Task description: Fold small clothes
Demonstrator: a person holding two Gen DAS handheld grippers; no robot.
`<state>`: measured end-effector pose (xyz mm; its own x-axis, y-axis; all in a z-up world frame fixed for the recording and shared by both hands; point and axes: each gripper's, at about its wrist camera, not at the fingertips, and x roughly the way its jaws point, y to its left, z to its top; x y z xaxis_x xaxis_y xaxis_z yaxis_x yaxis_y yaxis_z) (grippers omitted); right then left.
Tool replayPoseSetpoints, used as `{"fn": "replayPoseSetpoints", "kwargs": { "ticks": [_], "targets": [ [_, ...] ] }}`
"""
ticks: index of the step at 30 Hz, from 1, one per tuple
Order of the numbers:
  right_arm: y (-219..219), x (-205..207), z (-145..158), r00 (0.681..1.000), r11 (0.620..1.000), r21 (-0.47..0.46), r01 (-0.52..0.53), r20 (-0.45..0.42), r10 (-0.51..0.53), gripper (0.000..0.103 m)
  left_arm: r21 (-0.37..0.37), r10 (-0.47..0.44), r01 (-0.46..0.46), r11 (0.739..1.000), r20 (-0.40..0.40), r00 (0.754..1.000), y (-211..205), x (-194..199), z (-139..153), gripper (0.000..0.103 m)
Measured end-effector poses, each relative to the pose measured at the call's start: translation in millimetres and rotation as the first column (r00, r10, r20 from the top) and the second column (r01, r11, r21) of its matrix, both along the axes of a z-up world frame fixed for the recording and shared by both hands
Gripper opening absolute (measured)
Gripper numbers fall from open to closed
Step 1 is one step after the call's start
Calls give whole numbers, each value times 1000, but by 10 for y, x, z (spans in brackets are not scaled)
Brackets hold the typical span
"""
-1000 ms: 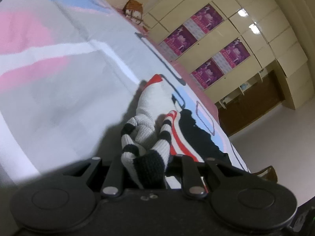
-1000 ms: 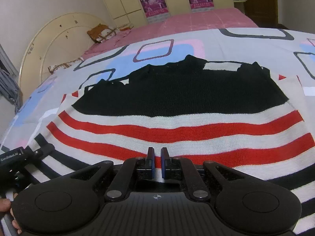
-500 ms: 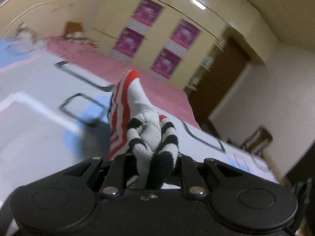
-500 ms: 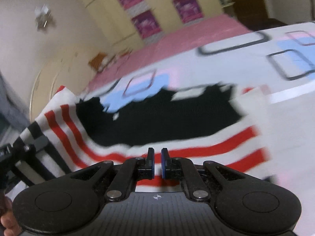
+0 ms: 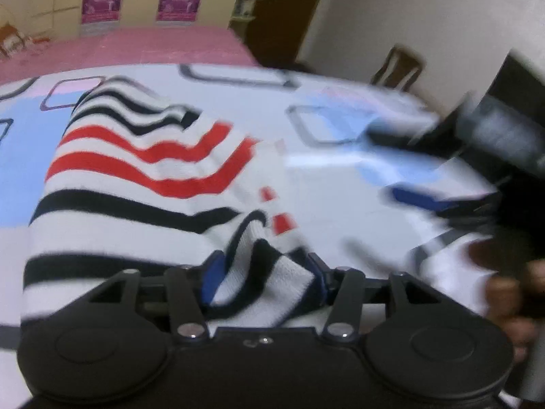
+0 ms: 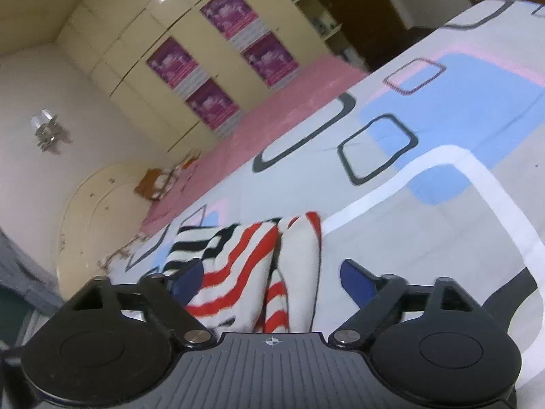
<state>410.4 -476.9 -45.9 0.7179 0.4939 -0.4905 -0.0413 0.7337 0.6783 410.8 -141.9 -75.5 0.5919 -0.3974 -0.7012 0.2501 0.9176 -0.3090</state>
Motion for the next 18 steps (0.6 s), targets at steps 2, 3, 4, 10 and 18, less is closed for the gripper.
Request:
{"fn": "replayPoseSetpoints", "kwargs": {
  "ticks": [2,3,4,10,18],
  "targets": [
    [17,27,-19,999,999,24,-44,-15,44,64,-44,27,-25,999,57,998,243,-141,200,48],
    [50,40,-37,997,997,35,-68,-22,68,64,-43,66,-62,997,87,994,378,-189,288,48],
    [121,71,-63,994,994,44,-102,-33,104,64,-29,101,-98,995,103,990,505,-188,335,43],
    [545,221,-279,970,977,36,-209,-116,212,64,-25,208,-207,978,50,977,1205,344,129,23],
    [1046,412,-414,949,943,-160,-293,-166,266,26,-50,120,-119,992,17,993,1278,547,-155,26]
  ]
}}
